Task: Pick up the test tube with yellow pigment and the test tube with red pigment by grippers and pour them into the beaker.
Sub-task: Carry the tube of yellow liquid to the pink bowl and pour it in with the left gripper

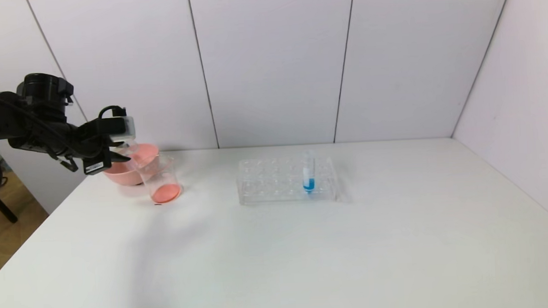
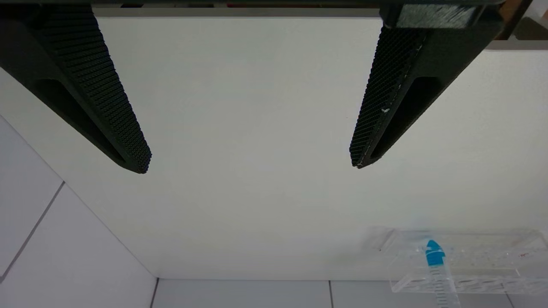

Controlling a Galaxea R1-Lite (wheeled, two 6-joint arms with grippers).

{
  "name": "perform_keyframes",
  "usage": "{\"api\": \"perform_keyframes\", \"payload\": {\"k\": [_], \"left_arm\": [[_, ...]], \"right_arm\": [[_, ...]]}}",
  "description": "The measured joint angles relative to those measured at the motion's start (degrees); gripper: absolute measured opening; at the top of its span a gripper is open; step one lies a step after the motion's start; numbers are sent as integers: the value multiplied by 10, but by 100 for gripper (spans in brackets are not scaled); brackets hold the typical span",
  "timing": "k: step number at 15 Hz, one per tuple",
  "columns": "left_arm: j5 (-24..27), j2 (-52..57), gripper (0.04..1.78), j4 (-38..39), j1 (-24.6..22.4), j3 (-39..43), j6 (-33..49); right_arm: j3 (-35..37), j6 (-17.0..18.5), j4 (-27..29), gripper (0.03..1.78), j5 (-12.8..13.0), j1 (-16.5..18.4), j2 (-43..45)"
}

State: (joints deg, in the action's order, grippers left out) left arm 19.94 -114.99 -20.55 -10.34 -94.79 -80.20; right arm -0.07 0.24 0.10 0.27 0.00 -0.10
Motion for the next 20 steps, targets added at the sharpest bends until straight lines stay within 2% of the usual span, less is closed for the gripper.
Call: {"api": "perform_keyframes", "payload": {"k": [11,20], "left_arm": [[-1,-13,44,-14,1,-24,-13],[-15,-29,44,-105,2,-83,-51]], "right_arm": [[0,0,0,170,0,0,0],[0,0,0,170,0,0,0]]}}
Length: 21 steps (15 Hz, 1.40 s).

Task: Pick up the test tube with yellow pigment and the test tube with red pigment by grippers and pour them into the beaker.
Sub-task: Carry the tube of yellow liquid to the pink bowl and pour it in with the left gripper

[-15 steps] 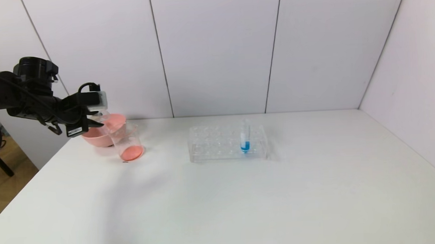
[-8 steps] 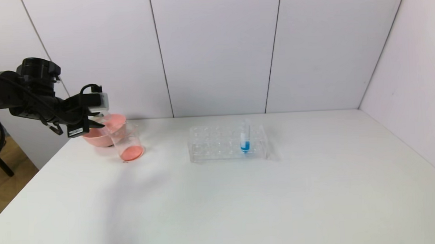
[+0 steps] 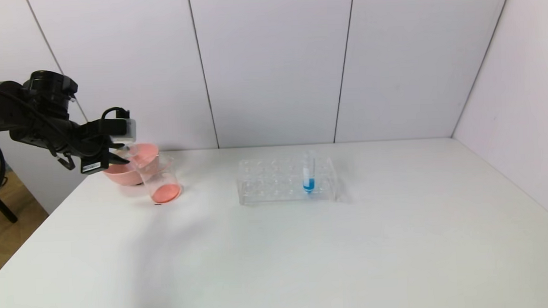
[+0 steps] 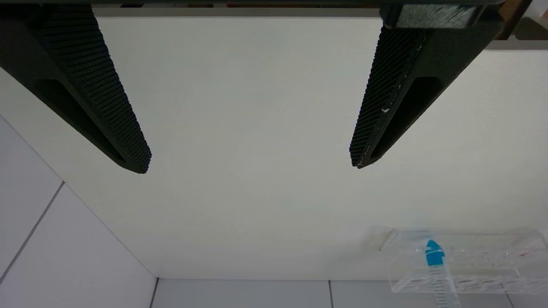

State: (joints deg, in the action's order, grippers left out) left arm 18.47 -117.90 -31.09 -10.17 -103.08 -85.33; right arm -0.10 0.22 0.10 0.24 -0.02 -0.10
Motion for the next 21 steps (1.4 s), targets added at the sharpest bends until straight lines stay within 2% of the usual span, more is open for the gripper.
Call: {"api": "perform_keyframes", "payload": {"k": [6,16,21], "left_arm": [[-46,-8,44,-36,6,-34,-10],[-52,-21,44,-72,10,-65,-8],[-76,-29,44,-109,17,-92,-7]], "right_arm": [[0,0,0,170,0,0,0],[0,0,0,170,0,0,0],[0,0,0,170,0,0,0]]}}
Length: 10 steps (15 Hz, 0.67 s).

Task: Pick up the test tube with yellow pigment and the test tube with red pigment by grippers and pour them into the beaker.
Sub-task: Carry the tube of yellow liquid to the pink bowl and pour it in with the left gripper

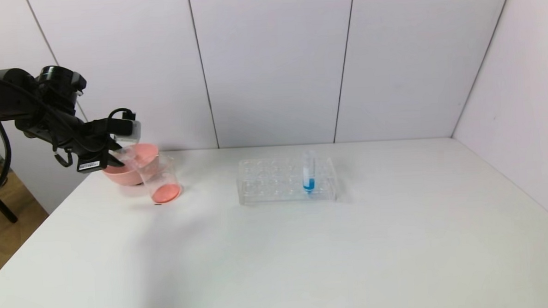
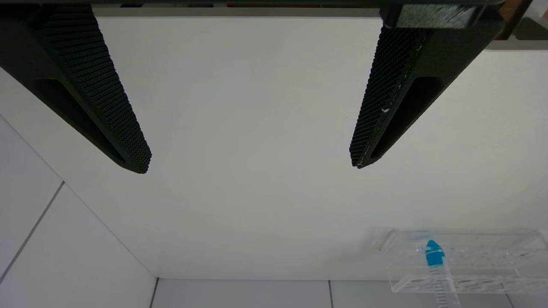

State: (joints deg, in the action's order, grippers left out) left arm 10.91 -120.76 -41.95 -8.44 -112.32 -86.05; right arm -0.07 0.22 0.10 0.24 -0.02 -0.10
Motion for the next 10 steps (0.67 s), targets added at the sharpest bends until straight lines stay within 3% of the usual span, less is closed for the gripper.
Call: {"api": "perform_keyframes", "payload": {"k": [10], "left_arm": [[-56,-10,44,-4,19,-10,4]], "right_arm": [[0,0,0,170,0,0,0]]}}
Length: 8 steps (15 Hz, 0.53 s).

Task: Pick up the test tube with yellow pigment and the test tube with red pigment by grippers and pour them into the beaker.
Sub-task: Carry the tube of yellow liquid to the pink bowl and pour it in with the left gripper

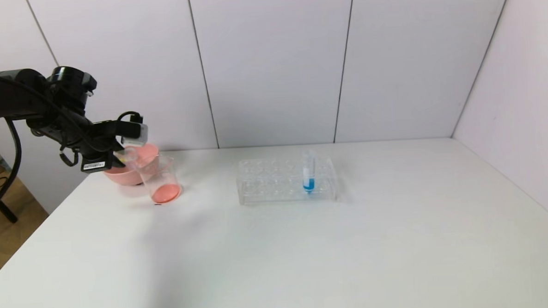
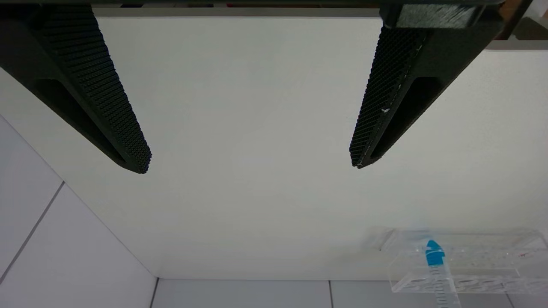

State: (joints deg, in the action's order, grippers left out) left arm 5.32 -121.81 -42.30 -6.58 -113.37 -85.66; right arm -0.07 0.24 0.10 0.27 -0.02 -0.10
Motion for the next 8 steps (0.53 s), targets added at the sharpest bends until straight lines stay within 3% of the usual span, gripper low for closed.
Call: {"api": "perform_keyframes", "payload": {"k": [8], "left_arm": [[-54,-2,44,0,14,-4,-4]], "right_arm": [[0,0,0,170,0,0,0]]}}
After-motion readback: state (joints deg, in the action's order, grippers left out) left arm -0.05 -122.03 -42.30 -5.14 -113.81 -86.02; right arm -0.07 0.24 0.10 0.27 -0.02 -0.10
